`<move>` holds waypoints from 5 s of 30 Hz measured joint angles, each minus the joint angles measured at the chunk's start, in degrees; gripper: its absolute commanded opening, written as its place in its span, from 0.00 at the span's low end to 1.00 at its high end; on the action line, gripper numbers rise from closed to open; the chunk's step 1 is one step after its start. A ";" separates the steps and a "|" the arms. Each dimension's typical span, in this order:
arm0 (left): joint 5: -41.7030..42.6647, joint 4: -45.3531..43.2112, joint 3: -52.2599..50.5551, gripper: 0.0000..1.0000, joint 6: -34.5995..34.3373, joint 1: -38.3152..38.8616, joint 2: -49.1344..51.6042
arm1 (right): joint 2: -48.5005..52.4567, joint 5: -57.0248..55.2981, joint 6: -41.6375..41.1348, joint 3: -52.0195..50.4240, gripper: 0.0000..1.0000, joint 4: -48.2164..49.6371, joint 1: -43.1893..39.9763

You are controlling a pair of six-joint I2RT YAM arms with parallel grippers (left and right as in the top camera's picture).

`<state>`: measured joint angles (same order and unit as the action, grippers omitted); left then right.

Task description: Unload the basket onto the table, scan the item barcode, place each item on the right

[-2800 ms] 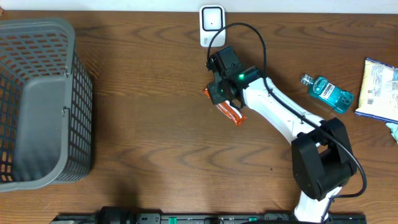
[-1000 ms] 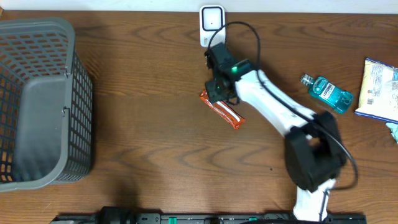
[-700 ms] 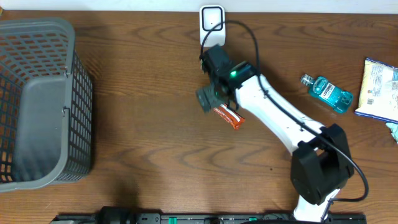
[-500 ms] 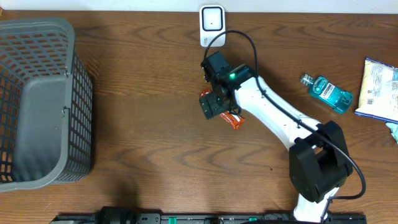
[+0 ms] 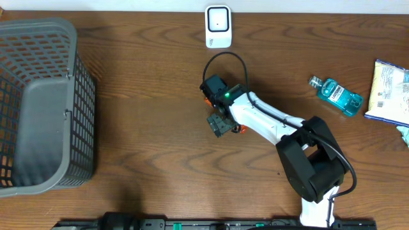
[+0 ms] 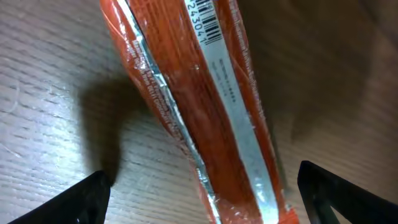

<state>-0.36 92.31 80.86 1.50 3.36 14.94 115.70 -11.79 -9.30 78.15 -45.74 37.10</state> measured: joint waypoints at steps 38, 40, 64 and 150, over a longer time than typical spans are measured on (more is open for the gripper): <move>-0.02 0.00 0.00 0.99 0.00 0.02 0.00 | -8.70 22.38 -72.26 -13.94 0.98 14.40 -14.64; -0.02 0.00 0.00 0.99 0.00 0.00 0.00 | -9.14 21.97 -71.69 -15.30 0.98 20.41 -14.64; 0.00 0.00 0.00 0.99 0.00 0.00 0.00 | -10.10 19.61 -58.42 -17.16 0.79 19.17 -10.97; -0.02 0.00 0.00 0.99 0.00 0.00 0.00 | -34.25 -4.87 33.73 -19.12 0.01 49.88 -5.33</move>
<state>-0.38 92.31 80.86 1.50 3.36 14.94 81.45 -16.67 24.43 59.02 4.14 31.77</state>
